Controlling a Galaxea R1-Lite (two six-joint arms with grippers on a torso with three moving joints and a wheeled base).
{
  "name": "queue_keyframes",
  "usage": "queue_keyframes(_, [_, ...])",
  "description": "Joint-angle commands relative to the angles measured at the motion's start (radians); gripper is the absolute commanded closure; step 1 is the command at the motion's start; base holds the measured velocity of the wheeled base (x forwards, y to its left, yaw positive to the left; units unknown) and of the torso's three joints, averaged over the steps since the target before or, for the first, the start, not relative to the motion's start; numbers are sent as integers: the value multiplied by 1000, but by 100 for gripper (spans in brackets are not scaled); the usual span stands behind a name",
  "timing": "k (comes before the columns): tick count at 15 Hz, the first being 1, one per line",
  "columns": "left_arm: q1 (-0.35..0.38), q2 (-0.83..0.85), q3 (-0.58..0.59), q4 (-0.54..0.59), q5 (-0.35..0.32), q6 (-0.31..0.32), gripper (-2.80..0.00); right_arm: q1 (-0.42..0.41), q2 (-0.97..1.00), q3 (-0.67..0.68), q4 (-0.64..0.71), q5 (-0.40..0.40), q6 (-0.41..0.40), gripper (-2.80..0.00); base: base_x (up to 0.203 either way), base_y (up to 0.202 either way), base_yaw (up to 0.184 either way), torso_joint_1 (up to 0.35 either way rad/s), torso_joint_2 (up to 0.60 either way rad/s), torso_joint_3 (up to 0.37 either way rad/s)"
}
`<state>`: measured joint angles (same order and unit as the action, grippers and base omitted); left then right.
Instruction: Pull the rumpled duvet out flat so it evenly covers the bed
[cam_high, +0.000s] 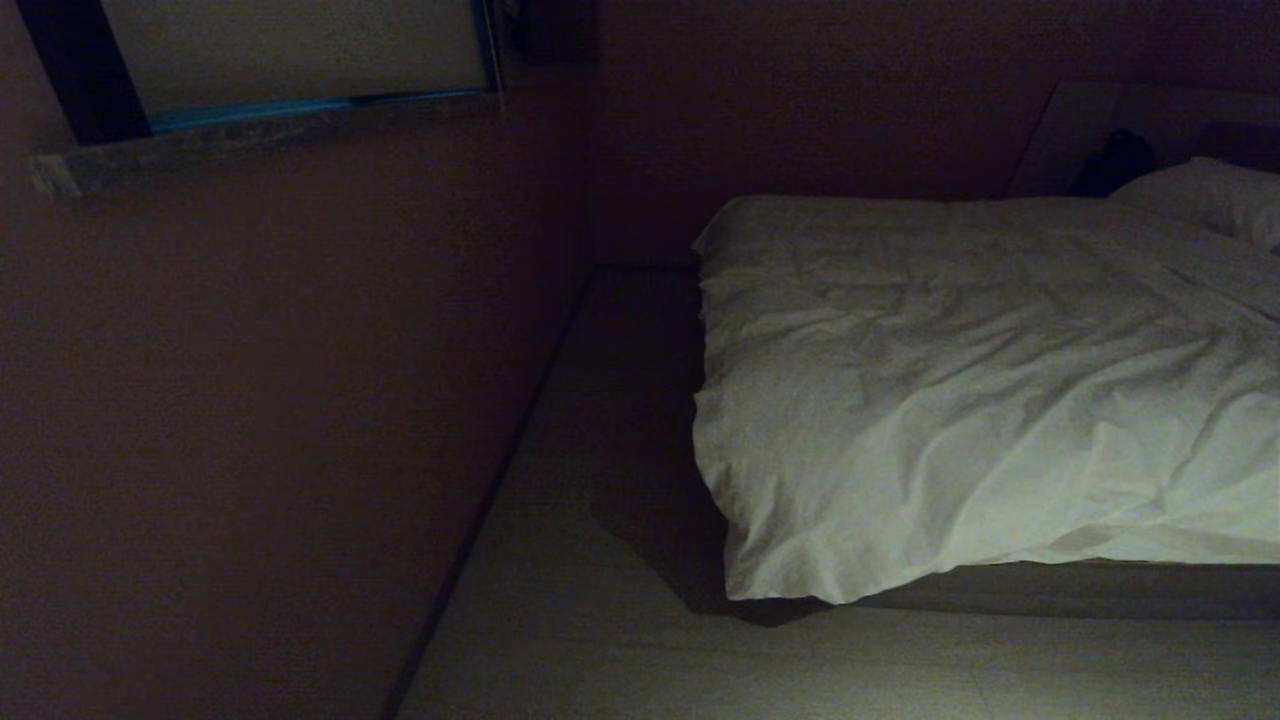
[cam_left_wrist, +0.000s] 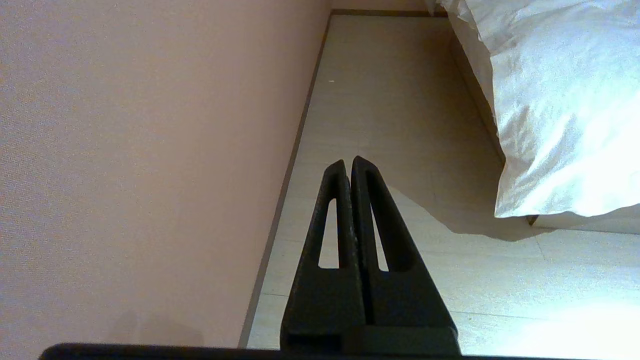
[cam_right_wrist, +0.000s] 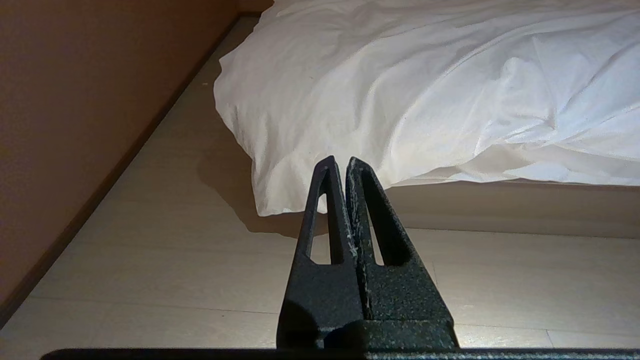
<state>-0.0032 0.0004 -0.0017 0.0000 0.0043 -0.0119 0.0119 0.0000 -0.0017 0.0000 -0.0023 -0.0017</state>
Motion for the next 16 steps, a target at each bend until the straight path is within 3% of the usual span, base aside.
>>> queue_keyframes(1, [0, 0, 0, 0, 0, 0, 0, 0, 0, 0, 0, -1, 0, 0, 0, 0, 0, 0, 0, 0])
queue_keyframes(16, [0, 0, 0, 0, 0, 0, 0, 0, 0, 0, 0, -1, 3, 0, 0, 0, 0, 0, 0, 0])
